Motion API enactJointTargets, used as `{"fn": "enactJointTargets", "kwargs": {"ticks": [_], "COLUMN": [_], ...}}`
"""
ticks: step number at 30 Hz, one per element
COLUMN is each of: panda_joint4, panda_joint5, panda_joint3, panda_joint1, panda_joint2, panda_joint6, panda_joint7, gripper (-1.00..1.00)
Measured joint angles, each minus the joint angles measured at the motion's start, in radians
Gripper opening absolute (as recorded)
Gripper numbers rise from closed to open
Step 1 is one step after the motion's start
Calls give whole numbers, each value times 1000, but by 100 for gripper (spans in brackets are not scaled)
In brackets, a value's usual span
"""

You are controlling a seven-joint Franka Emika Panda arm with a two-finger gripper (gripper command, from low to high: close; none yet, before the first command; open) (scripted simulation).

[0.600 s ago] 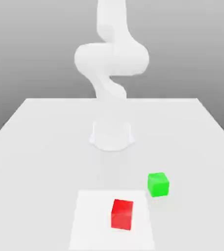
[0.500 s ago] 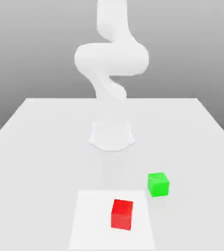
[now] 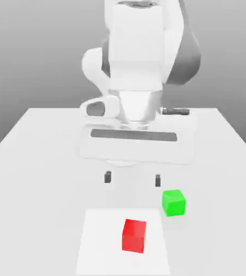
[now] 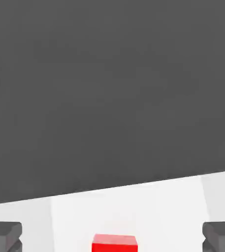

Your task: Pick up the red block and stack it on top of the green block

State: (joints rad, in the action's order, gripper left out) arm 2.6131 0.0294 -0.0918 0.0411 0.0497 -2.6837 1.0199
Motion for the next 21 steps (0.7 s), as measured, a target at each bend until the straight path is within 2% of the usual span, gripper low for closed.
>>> {"fn": "enactJointTargets", "kwargs": {"ticks": [4,9,10,16,21], "panda_joint4": [46,27,24,23,43], "panda_joint5": [-1,38,42,47,10], "panda_joint3": [0,35,40,40,16], "panda_joint1": [-8,-35,-38,-38,-22], "panda_joint2": [-144,-326,-345,-354,-218], "panda_joint6": [-83,-232,-248,-257,-141], "panda_joint7": [31,64,67,72,44], "gripper": [0,0,-100,-100,-100]}}
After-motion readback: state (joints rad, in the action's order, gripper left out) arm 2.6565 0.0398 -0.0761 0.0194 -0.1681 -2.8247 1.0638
